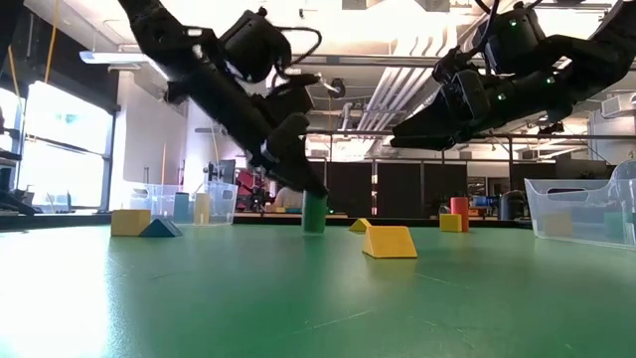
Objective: Sort blocks by size
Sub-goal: Put the green cylindrical block into the top transparent bin
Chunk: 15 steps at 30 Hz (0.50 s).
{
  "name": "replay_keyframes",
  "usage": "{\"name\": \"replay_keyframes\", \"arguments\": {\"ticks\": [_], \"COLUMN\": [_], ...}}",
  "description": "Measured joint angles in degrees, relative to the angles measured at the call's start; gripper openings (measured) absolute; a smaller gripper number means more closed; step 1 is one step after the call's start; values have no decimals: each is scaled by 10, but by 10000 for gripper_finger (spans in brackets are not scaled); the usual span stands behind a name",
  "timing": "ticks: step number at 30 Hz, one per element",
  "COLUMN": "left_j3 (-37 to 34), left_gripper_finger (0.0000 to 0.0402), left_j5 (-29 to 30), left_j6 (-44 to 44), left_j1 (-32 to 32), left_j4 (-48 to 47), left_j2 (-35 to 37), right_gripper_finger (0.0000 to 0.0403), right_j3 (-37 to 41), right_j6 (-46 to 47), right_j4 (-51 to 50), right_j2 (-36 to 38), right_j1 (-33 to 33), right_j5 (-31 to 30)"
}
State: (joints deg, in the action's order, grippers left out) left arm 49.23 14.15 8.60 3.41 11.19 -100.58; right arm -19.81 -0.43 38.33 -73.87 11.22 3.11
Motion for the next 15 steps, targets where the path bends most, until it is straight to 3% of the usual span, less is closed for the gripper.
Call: {"name": "replay_keyframes", "arguments": {"ticks": [7,11,15], "left_j3": [31,31,30], "left_gripper_finger": [84,84,84], "left_j5": [173,214,204], "left_j6": [-58,-57,-32], "left_j1": [14,63,152], "left_j4": [-167,-276,-338], "left_j2": [134,229,274], "right_gripper_finger": [295,295,295], "right_j3": [0,0,0], "right_j6": [2,2,2], "right_j4": [-3,-4,-4], "right_j2": [0,0,0], "right_j1": [0,0,0], "right_j5": [0,0,0]}}
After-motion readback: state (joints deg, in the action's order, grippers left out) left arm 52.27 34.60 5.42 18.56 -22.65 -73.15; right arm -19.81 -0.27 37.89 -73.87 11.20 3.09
